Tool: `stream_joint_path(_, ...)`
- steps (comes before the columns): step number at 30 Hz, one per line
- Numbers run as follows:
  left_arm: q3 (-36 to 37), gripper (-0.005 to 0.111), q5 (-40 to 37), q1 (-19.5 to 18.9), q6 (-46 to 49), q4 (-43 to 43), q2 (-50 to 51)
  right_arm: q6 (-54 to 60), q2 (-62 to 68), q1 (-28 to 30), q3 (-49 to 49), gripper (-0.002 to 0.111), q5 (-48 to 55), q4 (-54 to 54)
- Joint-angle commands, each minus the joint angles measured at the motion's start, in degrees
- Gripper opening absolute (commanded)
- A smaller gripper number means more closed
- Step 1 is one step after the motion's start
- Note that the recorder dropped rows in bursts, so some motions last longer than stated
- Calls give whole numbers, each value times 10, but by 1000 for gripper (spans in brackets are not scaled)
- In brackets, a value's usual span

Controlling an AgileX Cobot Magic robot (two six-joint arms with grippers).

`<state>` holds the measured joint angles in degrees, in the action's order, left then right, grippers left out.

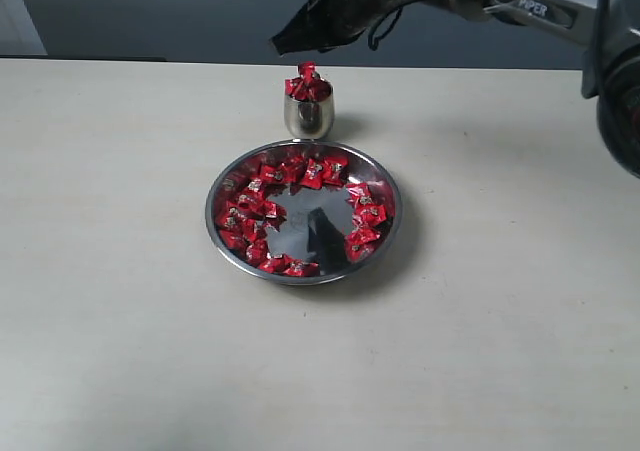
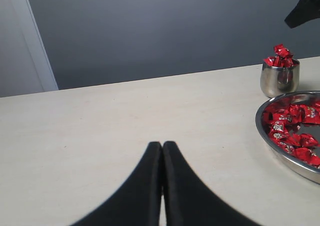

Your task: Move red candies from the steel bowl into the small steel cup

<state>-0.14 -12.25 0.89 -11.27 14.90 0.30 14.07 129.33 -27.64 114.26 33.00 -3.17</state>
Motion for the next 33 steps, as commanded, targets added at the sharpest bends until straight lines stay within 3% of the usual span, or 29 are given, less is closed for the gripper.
stream_joint_path(1,1,0,3,4,-2,-2,-3,-23,-119,11,-91,-1,36,1)
stream_joint_path(9,1,0,3,4,-2,-2,-3,-124,-425,19,-482,-1,-101,0)
stream_joint_path(11,1,0,3,4,-2,-2,-3,-167,-493,19,-566,-1,-91,-11)
stream_joint_path(18,1,0,3,4,-2,-2,-3,-179,-636,19,-676,-1,11,40)
stream_joint_path(20,1,0,3,4,-2,-2,-3,-178,-656,19,-713,-1,-28,43)
stream_joint_path(22,1,0,3,4,-2,-2,-3,-178,-683,22,-783,-1,-159,58)
stream_joint_path(25,1,0,2,4,-2,3,-3,-175,-763,65,-903,-1,-384,69)
stream_joint_path(27,1,0,3,4,-2,3,-3,-195,-833,107,-973,-1,-443,58)
stream_joint_path(33,1,0,3,4,-2,3,-3,-199,-1063,211,-1092,-1,-330,57)
